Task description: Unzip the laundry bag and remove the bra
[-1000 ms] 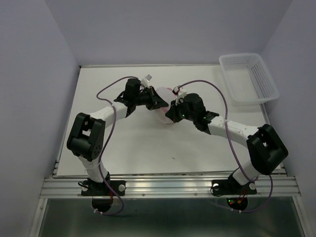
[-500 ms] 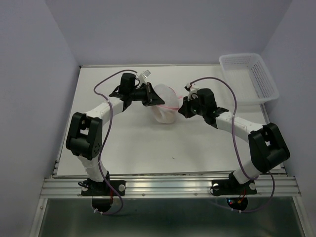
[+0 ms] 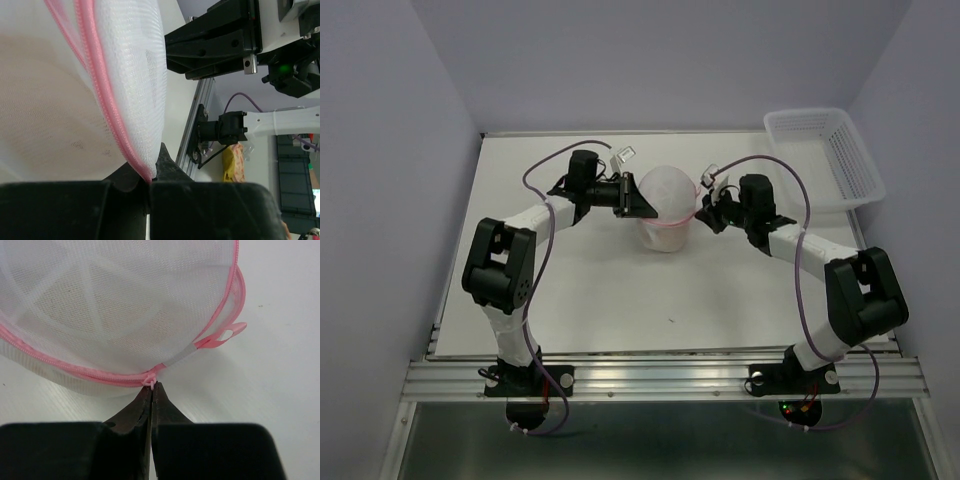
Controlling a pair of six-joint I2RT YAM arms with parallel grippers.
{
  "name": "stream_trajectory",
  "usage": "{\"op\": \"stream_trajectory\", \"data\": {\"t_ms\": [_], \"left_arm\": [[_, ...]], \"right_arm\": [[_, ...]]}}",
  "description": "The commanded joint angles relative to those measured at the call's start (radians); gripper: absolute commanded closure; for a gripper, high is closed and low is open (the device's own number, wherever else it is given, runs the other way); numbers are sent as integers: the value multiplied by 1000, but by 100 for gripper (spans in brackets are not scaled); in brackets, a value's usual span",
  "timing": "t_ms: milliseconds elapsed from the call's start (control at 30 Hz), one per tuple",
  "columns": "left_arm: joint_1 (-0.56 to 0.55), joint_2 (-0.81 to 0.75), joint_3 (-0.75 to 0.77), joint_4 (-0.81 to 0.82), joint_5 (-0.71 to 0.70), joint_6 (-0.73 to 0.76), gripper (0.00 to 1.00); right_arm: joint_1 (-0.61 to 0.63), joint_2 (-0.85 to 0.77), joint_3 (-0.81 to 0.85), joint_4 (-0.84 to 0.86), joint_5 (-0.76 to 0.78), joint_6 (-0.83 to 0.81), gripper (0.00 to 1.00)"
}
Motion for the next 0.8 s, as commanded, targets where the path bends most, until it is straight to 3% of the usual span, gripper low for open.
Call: {"op": "stream_trajectory", "data": {"t_ms": [0,400,733,767], "left_arm": [[-19,-17,-9,22,99,64,100],[-56,-41,-36,12,82,96,100],[-52,9,26,-43,-36,38,100],[-50,14,30,-66,-82,38,87]], "right_arm": [[-63,6,32,109,-35,-177,99],[-143,29,146,4,16,-238,99],[-143,-62,100,-99,-81,-90,95],[-143,-66,75,-99,-69,-73,90]]}}
